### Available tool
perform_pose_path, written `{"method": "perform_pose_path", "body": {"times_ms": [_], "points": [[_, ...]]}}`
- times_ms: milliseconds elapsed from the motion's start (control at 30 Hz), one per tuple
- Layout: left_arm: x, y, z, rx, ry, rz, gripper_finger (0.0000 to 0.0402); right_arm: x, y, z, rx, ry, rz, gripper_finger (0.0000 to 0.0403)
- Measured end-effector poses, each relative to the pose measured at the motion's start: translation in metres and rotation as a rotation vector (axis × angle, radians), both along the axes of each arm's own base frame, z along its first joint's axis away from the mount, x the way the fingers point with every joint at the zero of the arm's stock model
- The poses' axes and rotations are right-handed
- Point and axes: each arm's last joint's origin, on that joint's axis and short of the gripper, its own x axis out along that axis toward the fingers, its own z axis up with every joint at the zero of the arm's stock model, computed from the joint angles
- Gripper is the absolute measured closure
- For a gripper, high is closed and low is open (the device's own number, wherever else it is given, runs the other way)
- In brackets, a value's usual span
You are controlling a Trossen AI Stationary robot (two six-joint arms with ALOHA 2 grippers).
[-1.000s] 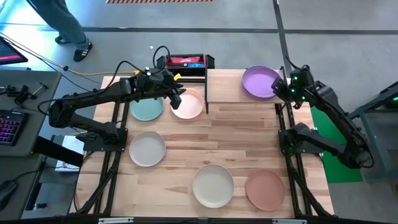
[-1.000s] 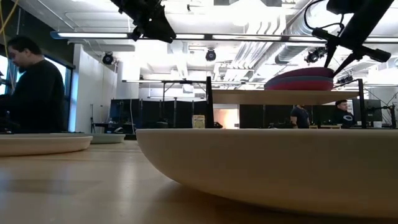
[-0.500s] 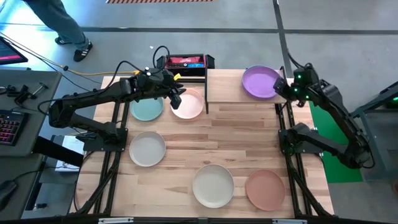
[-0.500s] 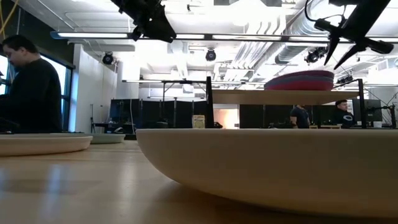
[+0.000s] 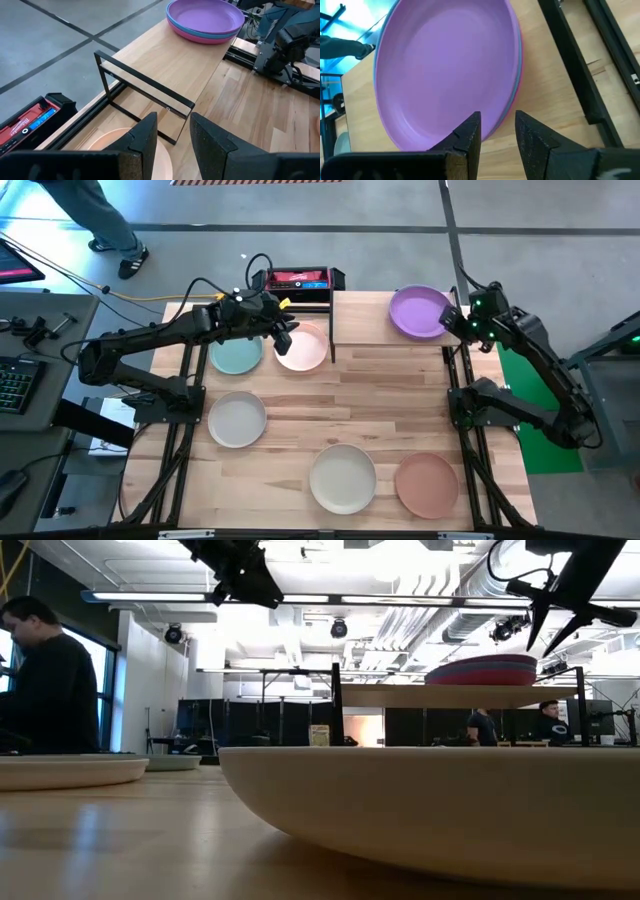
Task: Place and stack plates onto a shelf
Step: Stack bottom gray plate on top of the purple plate on the shelf
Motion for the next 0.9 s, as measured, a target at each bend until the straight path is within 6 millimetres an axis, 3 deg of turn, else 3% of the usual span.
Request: {"method": "perform_pose_path", "body": {"times_ms": [300,567,900], "points": [[0.0,-0.002,-0.001,0.026,0.026,-0.062,0.0296,0.005,-0.004,0.004,-0.029,-0.083,0.078,0.0304],[0.002,-0.014,-0.005,-0.009,0.061,-0.128,0.0296,-0.004,0.018,0.01,-0.032,-0.174,0.135,0.0304],[0.011,-0.044,-0.014,-0.099,0.104,-0.245,0.0296,-0.004,0.047,0.023,-0.029,-0.431,0.363,0.0304]]}}
